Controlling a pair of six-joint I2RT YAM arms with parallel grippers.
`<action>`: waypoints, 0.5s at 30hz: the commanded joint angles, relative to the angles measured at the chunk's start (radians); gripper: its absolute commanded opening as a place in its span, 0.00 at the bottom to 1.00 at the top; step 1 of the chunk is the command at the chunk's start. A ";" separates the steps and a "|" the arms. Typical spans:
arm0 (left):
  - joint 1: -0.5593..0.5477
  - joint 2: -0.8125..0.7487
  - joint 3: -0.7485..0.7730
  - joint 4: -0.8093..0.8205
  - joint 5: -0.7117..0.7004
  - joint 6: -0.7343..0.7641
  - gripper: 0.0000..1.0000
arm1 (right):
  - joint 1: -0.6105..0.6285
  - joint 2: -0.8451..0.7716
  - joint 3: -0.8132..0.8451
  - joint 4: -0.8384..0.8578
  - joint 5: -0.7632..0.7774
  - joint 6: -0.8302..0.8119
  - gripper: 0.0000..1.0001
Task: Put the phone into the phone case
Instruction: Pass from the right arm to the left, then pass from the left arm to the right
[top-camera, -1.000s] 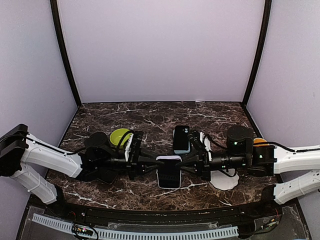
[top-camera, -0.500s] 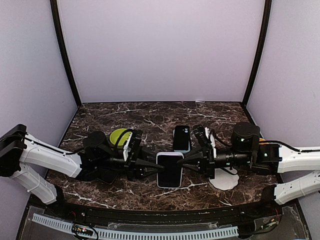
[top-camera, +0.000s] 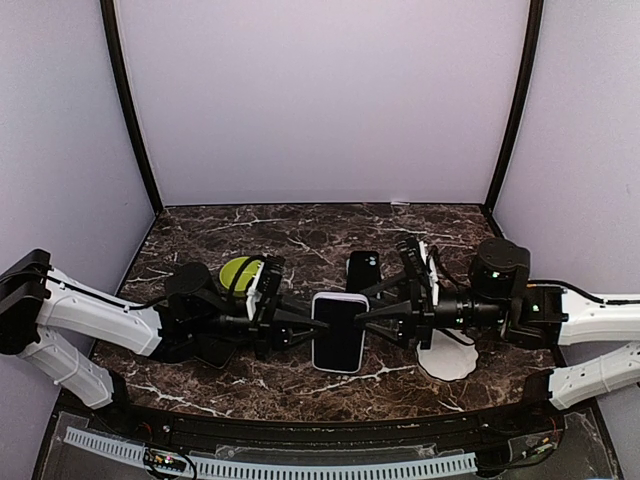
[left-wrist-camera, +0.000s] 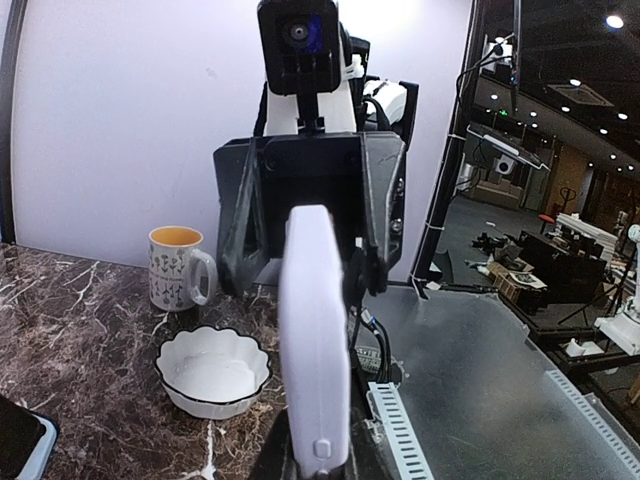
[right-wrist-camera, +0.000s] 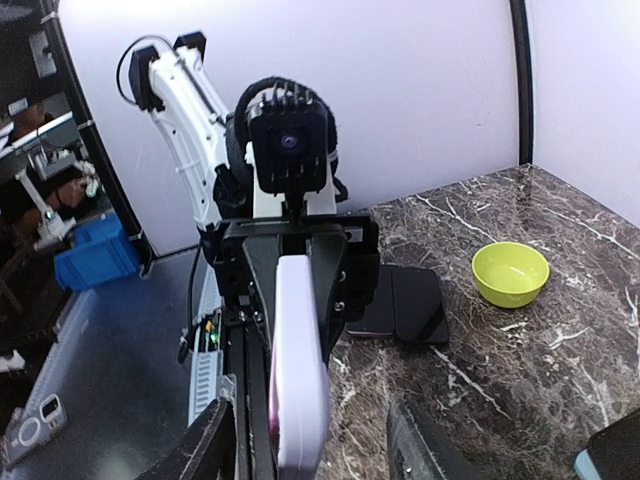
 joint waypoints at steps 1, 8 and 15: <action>-0.005 -0.062 -0.002 0.138 -0.018 -0.076 0.00 | -0.004 0.007 -0.031 0.071 0.031 0.059 0.54; -0.005 -0.058 0.004 0.155 -0.025 -0.099 0.00 | -0.004 0.056 -0.048 0.113 -0.002 0.097 0.38; -0.005 -0.065 0.002 0.121 -0.062 -0.097 0.00 | -0.005 0.053 -0.047 0.130 0.018 0.105 0.00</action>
